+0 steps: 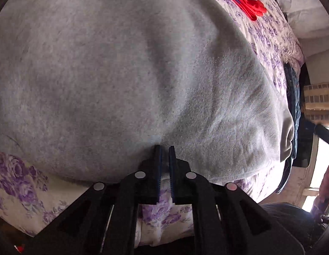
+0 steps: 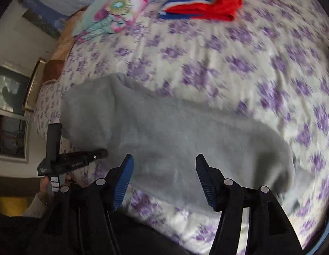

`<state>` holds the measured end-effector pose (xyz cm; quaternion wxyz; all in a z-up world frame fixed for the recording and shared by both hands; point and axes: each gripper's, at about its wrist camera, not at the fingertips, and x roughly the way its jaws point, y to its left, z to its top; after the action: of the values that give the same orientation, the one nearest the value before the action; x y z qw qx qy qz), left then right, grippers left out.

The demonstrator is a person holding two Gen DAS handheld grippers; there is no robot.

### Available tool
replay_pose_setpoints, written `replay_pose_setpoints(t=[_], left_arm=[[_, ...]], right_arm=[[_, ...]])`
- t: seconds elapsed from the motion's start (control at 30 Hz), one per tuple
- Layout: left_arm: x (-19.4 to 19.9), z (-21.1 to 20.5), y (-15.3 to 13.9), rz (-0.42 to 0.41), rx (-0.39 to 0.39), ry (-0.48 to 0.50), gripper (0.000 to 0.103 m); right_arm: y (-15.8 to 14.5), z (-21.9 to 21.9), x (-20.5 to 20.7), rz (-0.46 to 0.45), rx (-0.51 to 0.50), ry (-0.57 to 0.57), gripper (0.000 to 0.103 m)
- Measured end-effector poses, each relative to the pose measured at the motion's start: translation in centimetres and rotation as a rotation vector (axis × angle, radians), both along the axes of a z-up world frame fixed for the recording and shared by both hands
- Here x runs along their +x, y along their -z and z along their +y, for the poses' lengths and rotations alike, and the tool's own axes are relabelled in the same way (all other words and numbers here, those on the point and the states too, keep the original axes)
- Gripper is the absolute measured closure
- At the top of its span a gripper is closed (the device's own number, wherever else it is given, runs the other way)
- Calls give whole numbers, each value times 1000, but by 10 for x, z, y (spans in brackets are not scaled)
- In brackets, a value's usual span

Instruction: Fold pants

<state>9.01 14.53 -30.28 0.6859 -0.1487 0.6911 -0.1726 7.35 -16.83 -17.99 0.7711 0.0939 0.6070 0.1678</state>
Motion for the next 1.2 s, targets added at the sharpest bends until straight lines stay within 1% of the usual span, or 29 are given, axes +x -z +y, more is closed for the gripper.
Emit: replay_pose_setpoints(t=[0.07,0.1,0.13,0.2,0.3,0.37,0.43,0.57,0.6,0.67,0.7,0.73,0.8,0.83,0.87,0.9,0.93,0.97,1.03,1.1,1.13,1.2], left_arm=[[5,0,3,22,-1,-2,102],[6,-1,3,21,10,12,102],[6,-5,2,14,27,29,102],[5,-12,1,-3,53,54,102],[7,-12,3,1,43,48,102],[6,-7,2,11,28,38,102],[7,-6,3,16,23,38,102],[9,-7,3,27,17,43,102],[10,-6,3,27,21,50,102],[12,-7,2,26,31,66,102],[12,-8,2,27,36,72,102],[13,-9,1,27,40,78,102],[13,-9,1,22,43,83,102],[13,-9,1,17,42,81,102],[12,-9,2,16,41,78,102],[11,-10,2,16,39,76,102],[11,-10,3,17,39,74,102],[11,-11,3,16,40,76,102],[11,-11,2,10,47,80,102],[9,-14,1,1,54,82,102],[7,-16,0,-2,56,81,102],[7,-17,0,-6,58,80,102]], right_arm=[[3,44,50,-73,12,-125,42],[8,63,74,-79,40,-179,42],[13,83,100,-67,72,-219,42],[31,110,135,-21,121,-265,42],[56,132,167,58,160,-318,42],[69,138,175,100,167,-351,42],[79,140,172,144,178,-385,42],[107,151,167,280,200,-473,42],[112,155,166,303,209,-491,40],[116,161,166,309,223,-515,40],[111,163,168,297,242,-520,45],[103,163,172,263,273,-516,57],[81,158,179,194,331,-496,61],[76,155,180,194,348,-498,66],[75,155,179,181,334,-508,71],[74,156,175,155,298,-526,79],[75,157,172,147,276,-533,83],[76,154,171,153,283,-518,84],[74,141,175,158,331,-464,92],[73,128,178,152,348,-428,94],[74,126,177,142,334,-417,94],[75,132,175,93,238,-414,95]])
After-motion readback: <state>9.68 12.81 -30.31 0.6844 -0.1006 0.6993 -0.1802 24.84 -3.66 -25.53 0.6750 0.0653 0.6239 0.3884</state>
